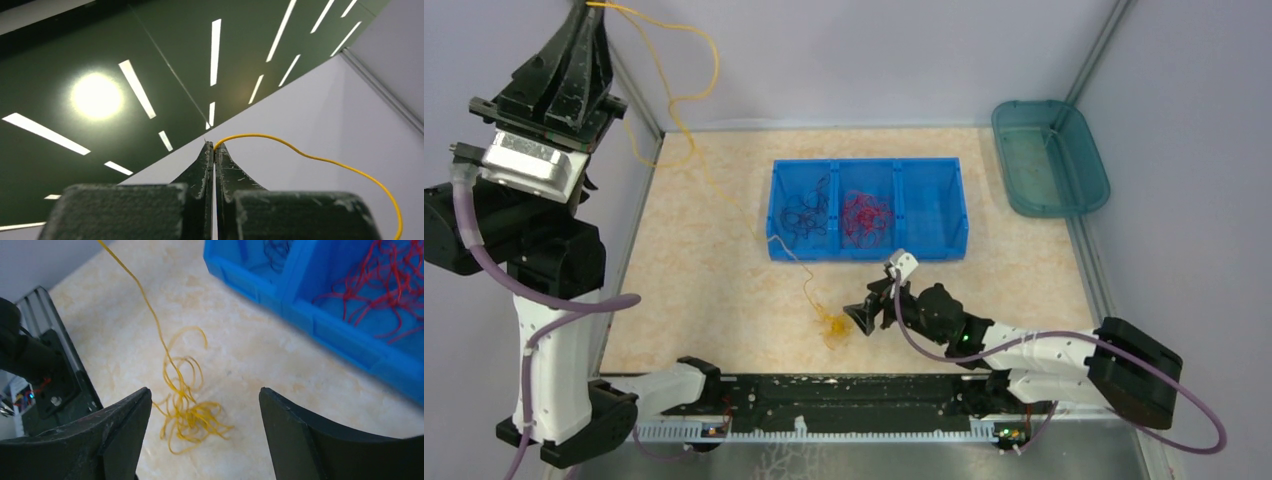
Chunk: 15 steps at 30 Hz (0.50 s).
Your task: Untangle the cables
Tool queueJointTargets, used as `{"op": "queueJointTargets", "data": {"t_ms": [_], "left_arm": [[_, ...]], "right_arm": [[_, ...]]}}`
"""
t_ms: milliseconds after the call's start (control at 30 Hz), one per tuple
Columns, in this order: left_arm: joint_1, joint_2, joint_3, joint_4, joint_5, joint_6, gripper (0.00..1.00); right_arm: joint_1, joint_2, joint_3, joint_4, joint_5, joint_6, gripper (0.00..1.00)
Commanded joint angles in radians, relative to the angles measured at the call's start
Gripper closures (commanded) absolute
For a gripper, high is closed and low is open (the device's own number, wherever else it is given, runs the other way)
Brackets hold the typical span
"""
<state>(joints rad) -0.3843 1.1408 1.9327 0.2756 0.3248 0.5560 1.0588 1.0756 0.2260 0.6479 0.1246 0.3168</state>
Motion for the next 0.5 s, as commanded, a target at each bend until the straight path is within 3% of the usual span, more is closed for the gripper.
{"op": "queueJointTargets", "data": {"t_ms": [0,267,467], "left_arm": [[-0.001,-0.029,-0.014,-0.069,0.151,-0.075,1.00],[-0.002,-0.045,-0.016,-0.128,0.174,-0.158,1.00],[-0.002,-0.069,-0.029,-0.146,0.187,-0.162,1.00]], "right_arm": [[0.010,-0.043,0.174,-0.006,-0.059,-0.083,0.20],[0.009,0.172,0.404,0.066,-0.226,-0.142,0.24],[0.008,0.240,0.424,0.068,-0.142,-0.191,0.45]]}}
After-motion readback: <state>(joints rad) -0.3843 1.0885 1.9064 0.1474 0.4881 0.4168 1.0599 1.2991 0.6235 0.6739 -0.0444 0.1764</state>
